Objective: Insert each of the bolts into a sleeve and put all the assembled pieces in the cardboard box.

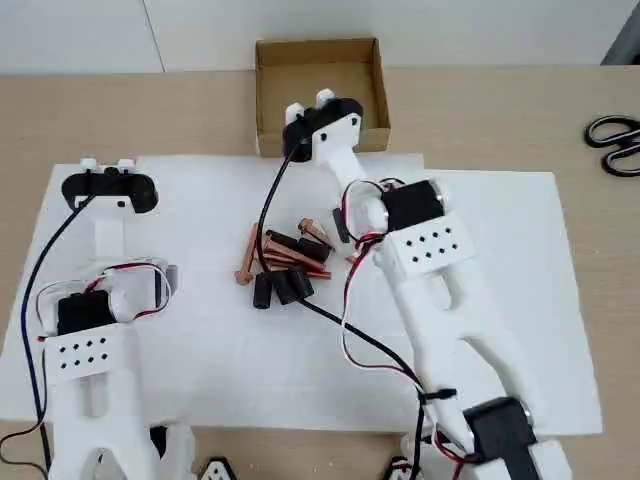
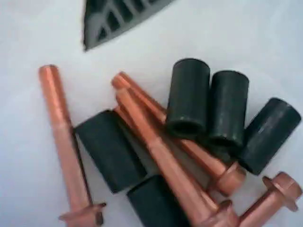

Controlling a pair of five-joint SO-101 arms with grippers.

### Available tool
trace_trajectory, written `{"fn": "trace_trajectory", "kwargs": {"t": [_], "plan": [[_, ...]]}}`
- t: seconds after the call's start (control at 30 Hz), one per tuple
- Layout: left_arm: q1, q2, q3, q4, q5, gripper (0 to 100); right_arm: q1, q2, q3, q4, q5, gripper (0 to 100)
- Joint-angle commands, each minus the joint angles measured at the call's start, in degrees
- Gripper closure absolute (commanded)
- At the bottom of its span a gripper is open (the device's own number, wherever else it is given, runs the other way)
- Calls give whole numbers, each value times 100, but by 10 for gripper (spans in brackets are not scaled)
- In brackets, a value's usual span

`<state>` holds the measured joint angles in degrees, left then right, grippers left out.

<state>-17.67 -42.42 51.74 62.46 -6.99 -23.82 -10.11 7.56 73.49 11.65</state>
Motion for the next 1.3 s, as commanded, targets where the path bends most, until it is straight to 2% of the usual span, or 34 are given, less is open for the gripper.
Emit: {"fn": "trace_trajectory", "kwargs": {"t": [0.0, 0.27, 0.5, 0.57, 0.67, 0.9, 1.27], "plan": [[-9, 0, -31, -18, -35, 798, -40, 215, -264, -268, -62, 822], [9, -35, -92, -26, -44, 798, -286, 1103, -299, -576, -114, 822], [-9, -35, -224, -9, -44, 798, -1068, 1138, -343, -295, -141, 822], [-18, -35, -207, -9, -44, 798, -1235, 1165, -387, -207, -448, 822], [-18, -35, -189, 0, -44, 798, -1262, 1182, -387, -251, -985, 822], [-18, -9, -180, 18, -44, 798, -1262, 1429, -308, -347, -1679, 822], [-18, -9, -4, -18, -44, 798, -1279, 2079, -299, -207, -1776, 822]]}}
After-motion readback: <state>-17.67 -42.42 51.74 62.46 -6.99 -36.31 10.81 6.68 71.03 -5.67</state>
